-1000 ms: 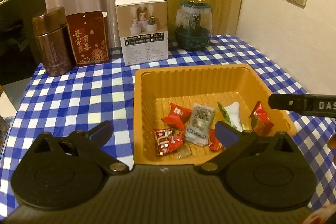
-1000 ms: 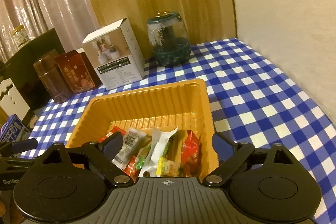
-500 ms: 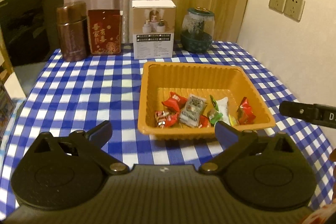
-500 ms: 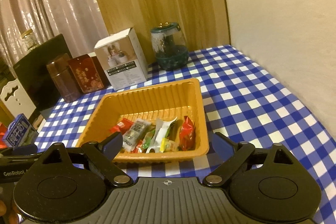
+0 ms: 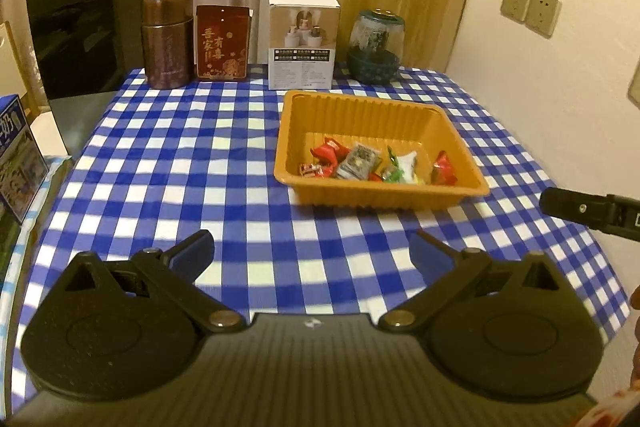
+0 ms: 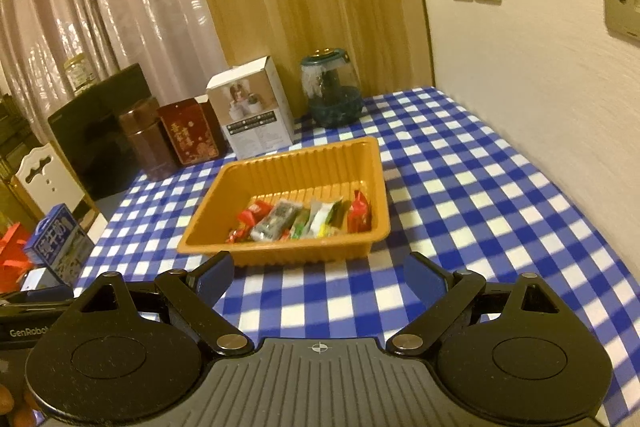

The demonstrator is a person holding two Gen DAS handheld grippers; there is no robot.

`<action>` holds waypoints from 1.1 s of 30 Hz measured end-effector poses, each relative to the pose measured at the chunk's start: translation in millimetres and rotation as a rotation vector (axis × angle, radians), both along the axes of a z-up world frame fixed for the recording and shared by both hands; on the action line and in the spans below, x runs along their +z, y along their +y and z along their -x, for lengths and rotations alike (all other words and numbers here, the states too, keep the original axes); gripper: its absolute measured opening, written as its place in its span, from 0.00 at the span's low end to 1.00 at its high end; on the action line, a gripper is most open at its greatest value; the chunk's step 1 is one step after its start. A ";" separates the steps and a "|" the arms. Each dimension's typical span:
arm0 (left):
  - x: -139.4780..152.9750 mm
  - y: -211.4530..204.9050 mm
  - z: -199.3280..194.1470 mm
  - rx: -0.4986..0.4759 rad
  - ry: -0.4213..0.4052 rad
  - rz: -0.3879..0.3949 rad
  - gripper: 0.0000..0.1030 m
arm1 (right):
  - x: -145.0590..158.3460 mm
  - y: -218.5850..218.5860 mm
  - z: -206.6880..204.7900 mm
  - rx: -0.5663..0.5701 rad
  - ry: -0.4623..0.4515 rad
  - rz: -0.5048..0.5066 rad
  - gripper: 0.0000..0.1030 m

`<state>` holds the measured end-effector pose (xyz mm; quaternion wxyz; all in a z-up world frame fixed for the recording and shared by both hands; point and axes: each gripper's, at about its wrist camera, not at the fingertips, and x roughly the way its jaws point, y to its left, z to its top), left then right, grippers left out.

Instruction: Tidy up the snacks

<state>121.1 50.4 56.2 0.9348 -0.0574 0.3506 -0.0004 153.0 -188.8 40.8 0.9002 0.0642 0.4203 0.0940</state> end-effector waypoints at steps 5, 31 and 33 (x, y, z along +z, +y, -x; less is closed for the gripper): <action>13.2 -5.6 32.2 0.020 -0.010 0.002 1.00 | 17.2 -0.6 26.8 0.014 0.002 0.001 0.89; 65.0 -18.5 147.5 0.085 -0.036 -0.011 1.00 | 82.7 11.2 136.9 0.076 0.002 0.025 0.89; 67.1 -20.9 153.2 0.079 -0.041 -0.016 1.00 | 85.1 13.7 143.3 0.086 -0.001 0.030 0.89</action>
